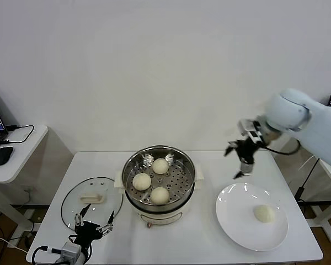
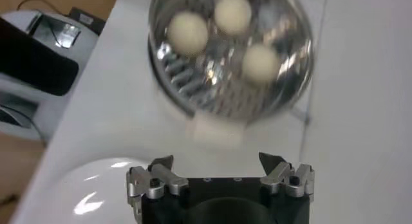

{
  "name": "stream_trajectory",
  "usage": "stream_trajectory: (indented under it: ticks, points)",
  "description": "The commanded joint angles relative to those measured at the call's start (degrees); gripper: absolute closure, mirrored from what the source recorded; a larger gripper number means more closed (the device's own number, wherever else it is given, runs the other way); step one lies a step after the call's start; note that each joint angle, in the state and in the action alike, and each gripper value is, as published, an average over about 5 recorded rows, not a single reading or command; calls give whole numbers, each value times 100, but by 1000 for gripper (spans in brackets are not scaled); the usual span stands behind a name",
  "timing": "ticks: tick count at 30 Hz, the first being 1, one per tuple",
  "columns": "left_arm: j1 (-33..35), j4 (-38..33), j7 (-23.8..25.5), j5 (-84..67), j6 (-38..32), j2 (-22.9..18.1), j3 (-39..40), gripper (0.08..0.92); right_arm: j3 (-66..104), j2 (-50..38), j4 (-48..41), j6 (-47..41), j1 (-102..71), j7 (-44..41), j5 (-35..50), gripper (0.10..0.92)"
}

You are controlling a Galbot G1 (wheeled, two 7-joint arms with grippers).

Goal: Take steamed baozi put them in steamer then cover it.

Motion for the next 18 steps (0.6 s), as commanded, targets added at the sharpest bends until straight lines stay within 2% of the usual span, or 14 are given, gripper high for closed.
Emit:
stream_trajectory:
  ticks: [1,9,18]
  points:
    - [42,-2,-32,-9,-8,-4,1,177,243,-1234,547,-251,-1205,22,-1326,203]
    - [129,-32,-33,57,-4,-36,31,177,1921,-1097,122,241,-3408,160,-1792,203]
    - [205,6,-36,72,-9,-23,-44,177,2517,-659,-482,606,-4008,345,-2204,203]
